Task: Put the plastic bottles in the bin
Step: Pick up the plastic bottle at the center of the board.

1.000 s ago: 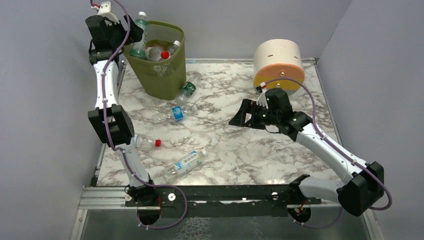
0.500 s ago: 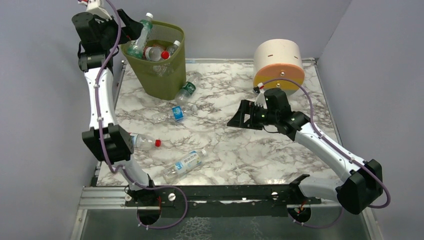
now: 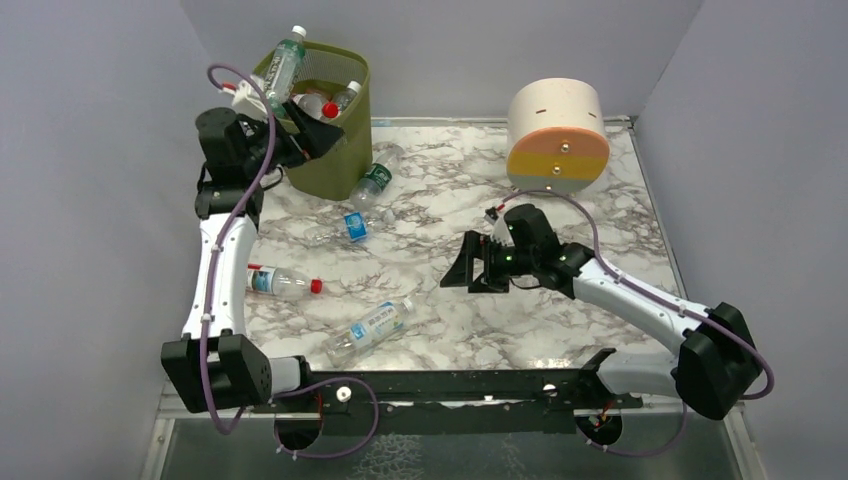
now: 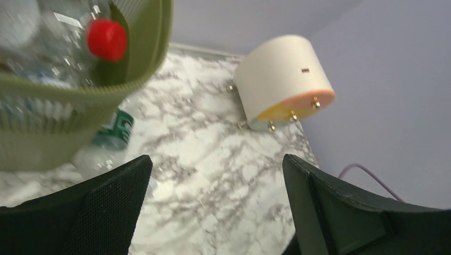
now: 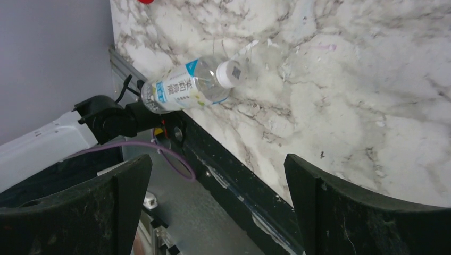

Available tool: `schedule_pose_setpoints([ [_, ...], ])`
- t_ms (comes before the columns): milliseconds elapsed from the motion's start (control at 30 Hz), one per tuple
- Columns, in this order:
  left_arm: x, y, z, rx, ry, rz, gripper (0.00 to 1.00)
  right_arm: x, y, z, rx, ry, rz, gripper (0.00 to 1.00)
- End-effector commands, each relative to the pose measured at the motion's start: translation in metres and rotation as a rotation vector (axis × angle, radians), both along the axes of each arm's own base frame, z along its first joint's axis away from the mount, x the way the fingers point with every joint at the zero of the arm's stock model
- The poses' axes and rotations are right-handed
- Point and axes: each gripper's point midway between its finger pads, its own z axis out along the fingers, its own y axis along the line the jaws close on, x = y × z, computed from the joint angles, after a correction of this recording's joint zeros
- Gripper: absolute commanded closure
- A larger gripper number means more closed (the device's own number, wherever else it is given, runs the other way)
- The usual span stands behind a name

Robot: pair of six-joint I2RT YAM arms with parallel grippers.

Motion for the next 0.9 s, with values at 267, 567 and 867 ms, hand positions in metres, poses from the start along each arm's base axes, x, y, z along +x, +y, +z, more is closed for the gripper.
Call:
schedule_pose_setpoints([
  [267,-0.097,-0.052,-0.020,-0.057,0.043,-0.156,0.01,-0.034,0.050,-0.035,0.004,0.196,-0.074,0.02],
  [567,-0.134,-0.057,-0.039,-0.053,0.083,-0.196,0.01,-0.030,0.095,-0.058,-0.031,0.280,-0.087,0.02],
  [867,-0.150,-0.060,-0.044,-0.043,0.083,-0.223,0.01,-0.031,0.140,-0.068,-0.050,0.338,-0.070,0.02],
])
